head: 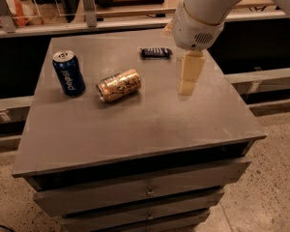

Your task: Place orange can upright

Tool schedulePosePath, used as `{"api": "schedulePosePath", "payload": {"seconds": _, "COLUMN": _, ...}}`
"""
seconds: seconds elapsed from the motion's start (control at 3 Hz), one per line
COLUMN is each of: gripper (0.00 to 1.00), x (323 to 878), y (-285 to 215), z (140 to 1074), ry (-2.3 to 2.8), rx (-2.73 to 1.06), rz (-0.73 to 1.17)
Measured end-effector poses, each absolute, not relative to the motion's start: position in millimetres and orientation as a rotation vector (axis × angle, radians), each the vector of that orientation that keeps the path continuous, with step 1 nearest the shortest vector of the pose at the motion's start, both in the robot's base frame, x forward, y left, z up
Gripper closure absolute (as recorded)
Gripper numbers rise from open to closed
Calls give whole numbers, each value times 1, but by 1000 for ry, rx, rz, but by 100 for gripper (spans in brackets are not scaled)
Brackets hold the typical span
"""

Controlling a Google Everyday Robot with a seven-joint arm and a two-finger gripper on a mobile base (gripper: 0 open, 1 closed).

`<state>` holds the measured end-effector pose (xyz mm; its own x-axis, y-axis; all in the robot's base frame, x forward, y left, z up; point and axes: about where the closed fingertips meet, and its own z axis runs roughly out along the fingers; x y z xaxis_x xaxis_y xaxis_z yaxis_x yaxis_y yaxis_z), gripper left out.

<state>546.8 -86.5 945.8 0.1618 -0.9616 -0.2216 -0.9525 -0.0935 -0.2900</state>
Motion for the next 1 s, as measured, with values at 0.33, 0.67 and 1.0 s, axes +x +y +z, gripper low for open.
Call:
{"api": "schedulePosePath", "payload": {"seconds": 0.33, "gripper": 0, "x": 563, "y": -52, "z": 934, "ry": 1738, "rx": -2164, "rz": 36}}
{"api": "schedulePosePath", "payload": {"seconds": 0.67, "gripper": 0, "x": 572, "y": -22, "z": 924, "ry": 1673, "rx": -2222, "rz": 70}}
{"api": "schedulePosePath", "payload": {"seconds": 1.0, "gripper": 0, "x": 580, "y": 6, "z": 915, "ry": 1631, "rx": -2268, "rz": 79}}
